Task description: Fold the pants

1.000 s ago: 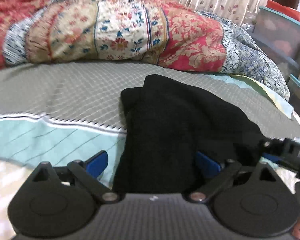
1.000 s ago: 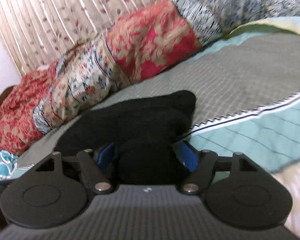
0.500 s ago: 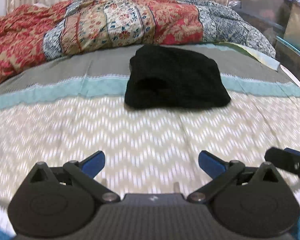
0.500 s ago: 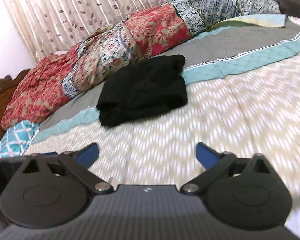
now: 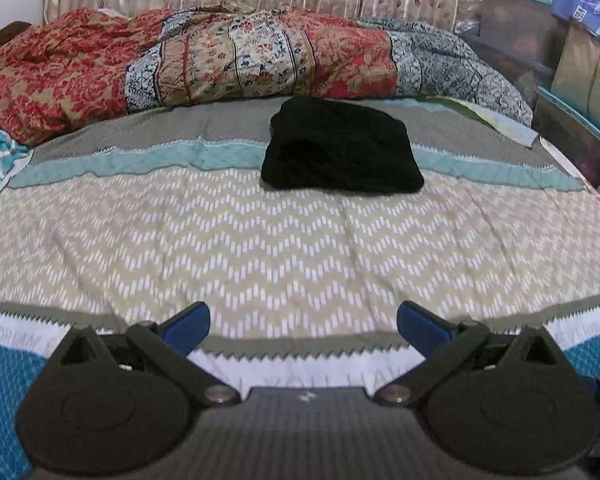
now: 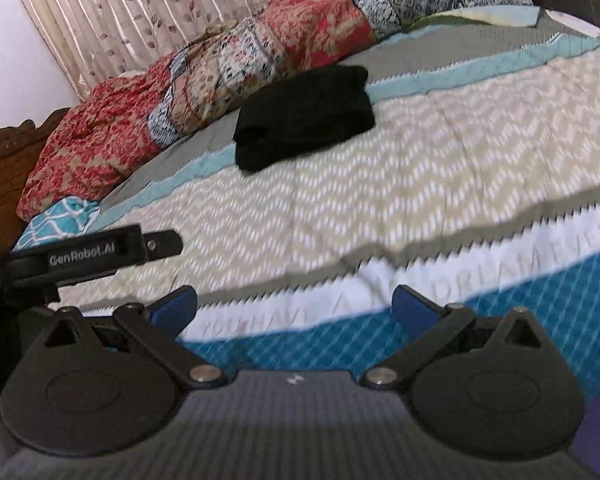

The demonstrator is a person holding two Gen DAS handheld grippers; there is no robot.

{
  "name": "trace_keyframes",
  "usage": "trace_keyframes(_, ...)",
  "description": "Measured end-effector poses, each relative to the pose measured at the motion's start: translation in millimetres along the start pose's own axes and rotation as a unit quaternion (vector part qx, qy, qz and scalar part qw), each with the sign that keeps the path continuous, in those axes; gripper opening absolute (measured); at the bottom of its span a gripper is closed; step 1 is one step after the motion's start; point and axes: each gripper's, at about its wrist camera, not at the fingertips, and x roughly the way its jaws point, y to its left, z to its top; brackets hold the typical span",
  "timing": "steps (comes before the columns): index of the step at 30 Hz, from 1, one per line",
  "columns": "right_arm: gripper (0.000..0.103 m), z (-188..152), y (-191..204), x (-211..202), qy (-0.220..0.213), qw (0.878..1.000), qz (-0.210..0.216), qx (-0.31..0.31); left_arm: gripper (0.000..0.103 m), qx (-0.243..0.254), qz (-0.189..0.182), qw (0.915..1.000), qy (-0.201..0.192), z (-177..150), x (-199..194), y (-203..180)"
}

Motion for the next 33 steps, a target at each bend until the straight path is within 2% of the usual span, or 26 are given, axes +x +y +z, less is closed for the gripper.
trace_keyframes(7,0.103,-20.9,16.0,-13.5,0.008,1.0,0.006,-0.016,0.103,0.052,0.06,0.9969,0.003,-16.3,-11.9,-12.3)
trace_keyframes(25,0.103,-32.2,19.1,-20.9,0.012,1.0,0.009,-0.001,0.103,0.061,0.109,0.9919,-0.018,-26.4,-24.7,-11.5)
trace_keyframes(33,0.103,-33.6,21.4,-22.7,0.013,1.0,0.008,-0.002,0.103,0.055,0.105,0.9927,0.024,-29.6,-18.3,-8.3)
